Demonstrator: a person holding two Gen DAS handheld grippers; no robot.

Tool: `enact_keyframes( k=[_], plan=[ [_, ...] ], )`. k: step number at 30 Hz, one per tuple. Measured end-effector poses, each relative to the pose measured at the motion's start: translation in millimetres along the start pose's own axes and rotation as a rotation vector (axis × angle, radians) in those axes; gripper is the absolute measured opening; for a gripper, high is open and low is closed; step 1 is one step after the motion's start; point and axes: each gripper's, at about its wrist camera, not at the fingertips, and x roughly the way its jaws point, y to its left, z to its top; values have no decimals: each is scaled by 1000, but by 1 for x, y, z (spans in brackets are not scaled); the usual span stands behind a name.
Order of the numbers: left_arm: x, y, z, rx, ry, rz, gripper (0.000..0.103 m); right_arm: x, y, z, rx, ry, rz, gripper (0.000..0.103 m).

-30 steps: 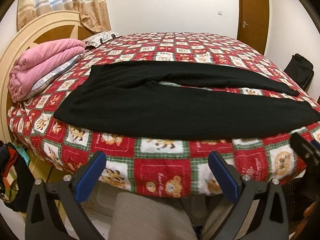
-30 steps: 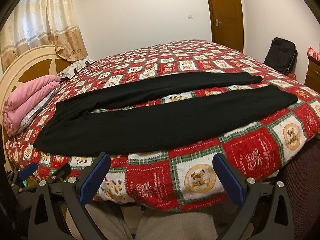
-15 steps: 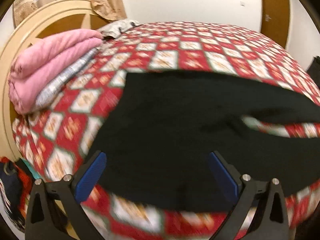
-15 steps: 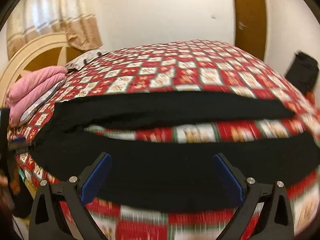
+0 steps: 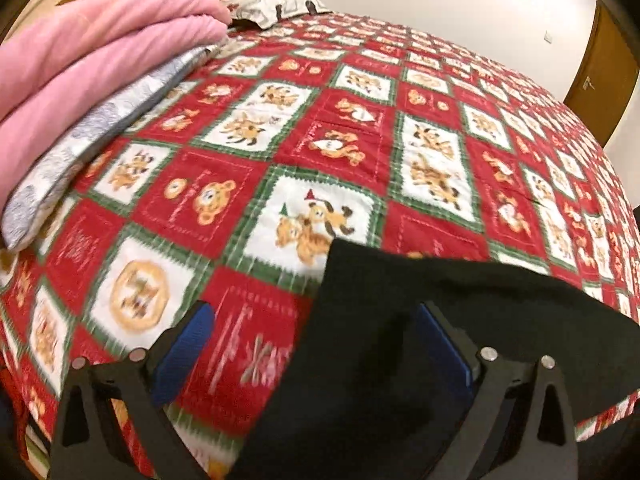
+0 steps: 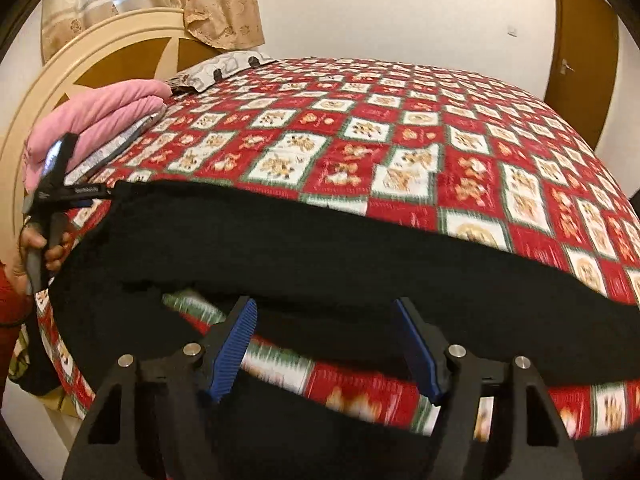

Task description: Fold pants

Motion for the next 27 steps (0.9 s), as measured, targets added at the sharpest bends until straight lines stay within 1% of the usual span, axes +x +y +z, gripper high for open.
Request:
enact_keyframes(
  k=[2,4,6,8,11,12,14,15,17,19,20,21,22,23,24,25,26,27],
  plan=[
    [11,-2,7,-4,13,-14,101,10,-6,16,-17,-4,7,72],
    [20,-2,12,-15,28,-33,101,23,-15,32,-23,-1,43,72],
    [28,-5,13,-11,41,-31,101,41,-23,46,-42,29,66,72],
    [29,-13,14,28,24,-5,101,63,-25,58,-94,66,75,72],
    [28,-15,16,31,25,-18,100,95,-30,68,-166,126,59,72],
    [27,-14,18,23,26,-31,98,102,-32,70,-169,138,67,72],
    [27,-10,21,5,27,-52,95,120,-41,76,-161,179,120,72],
    [28,-10,23,0,27,-57,93,126,-44,77,-158,193,131,72],
    [30,-13,24,9,27,-38,90,142,-49,76,-155,243,142,72],
    [31,-20,23,54,18,-8,84,156,-50,70,-180,293,123,72],
    [29,-23,21,72,4,-15,74,154,-47,70,-195,273,122,69],
    [27,-24,21,77,-5,-30,62,153,-44,69,-218,271,130,53],
    [26,-25,21,72,-8,-52,57,149,-41,68,-230,276,161,27],
    [25,-25,21,63,-10,-64,52,146,-39,69,-217,287,189,16],
    [24,-25,22,56,-12,-61,46,144,-37,69,-204,299,191,11],
    [23,-25,22,51,-14,-61,42,141,-35,68,-208,299,175,6],
    [22,-24,23,40,-16,-77,31,137,-32,67,-220,296,161,5],
    [19,-22,23,19,-17,-102,25,130,-29,65,-226,287,154,5]
  ],
)
